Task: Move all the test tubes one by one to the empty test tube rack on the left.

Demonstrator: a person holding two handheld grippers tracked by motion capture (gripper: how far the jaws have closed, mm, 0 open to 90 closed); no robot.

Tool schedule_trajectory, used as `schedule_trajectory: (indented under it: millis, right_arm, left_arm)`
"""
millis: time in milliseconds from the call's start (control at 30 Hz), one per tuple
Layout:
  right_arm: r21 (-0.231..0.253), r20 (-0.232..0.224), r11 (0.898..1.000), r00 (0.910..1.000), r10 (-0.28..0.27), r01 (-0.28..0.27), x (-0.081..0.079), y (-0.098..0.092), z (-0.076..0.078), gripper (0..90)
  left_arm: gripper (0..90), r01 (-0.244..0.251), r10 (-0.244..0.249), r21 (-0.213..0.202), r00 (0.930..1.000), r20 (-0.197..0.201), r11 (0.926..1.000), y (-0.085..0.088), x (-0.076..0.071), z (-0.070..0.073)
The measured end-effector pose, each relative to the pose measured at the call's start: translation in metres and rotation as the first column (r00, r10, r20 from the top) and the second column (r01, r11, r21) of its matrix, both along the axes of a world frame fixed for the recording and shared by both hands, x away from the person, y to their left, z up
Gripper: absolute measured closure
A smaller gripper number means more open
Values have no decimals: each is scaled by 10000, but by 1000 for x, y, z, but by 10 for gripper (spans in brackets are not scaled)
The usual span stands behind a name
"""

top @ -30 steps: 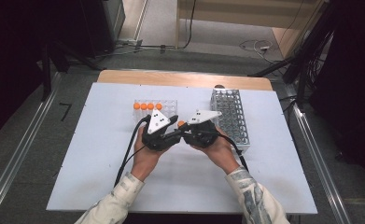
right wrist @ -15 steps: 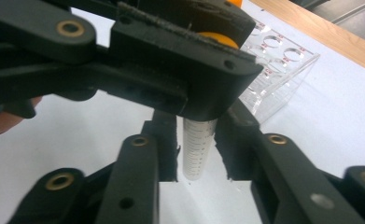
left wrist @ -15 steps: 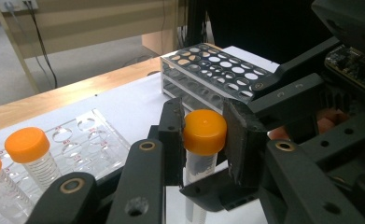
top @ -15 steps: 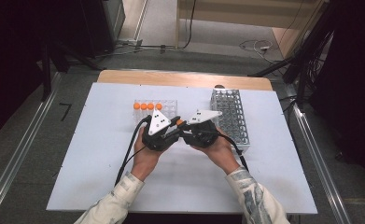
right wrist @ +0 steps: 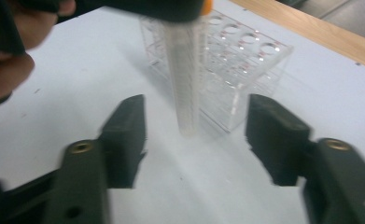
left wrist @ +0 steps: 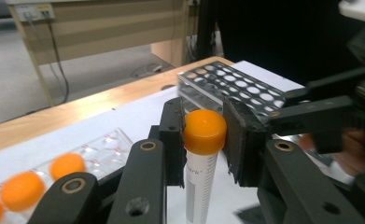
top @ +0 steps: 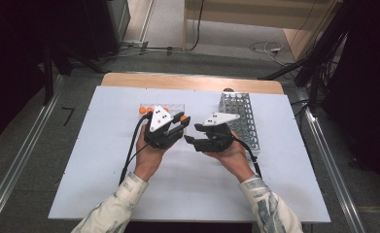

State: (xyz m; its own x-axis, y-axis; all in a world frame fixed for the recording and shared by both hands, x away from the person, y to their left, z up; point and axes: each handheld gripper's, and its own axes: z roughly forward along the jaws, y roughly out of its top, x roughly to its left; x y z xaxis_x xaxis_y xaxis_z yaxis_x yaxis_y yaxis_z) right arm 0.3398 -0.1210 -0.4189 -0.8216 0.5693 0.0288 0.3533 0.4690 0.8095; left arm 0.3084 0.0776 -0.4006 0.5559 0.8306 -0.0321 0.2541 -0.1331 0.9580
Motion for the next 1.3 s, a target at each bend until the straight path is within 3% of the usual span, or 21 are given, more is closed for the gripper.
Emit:
schedule_trajectory:
  millis: [133,600,900,1300]
  right_arm:
    - [130,55,9997,9998,-189,188,-2,-6,4,253]
    - [412,-13,9982,9990,-436,437,-5,-21,1,220]
    - [419,7,9982,9991,-419,418,-5,-22,1,215]
    - [378,12,9984,9991,-431,430,-5,-24,1,216]
  left_arm:
    - [703,-376,376,-40,9993,-42,9993,6,9,7]
    - [703,-1189,1188,-32,9929,-38,9929,20,34,16]
    - [703,-1499,1499,-81,9887,-13,9887,26,46,12]
    - [702,-1522,1522,25,9878,-346,9884,25,56,2]
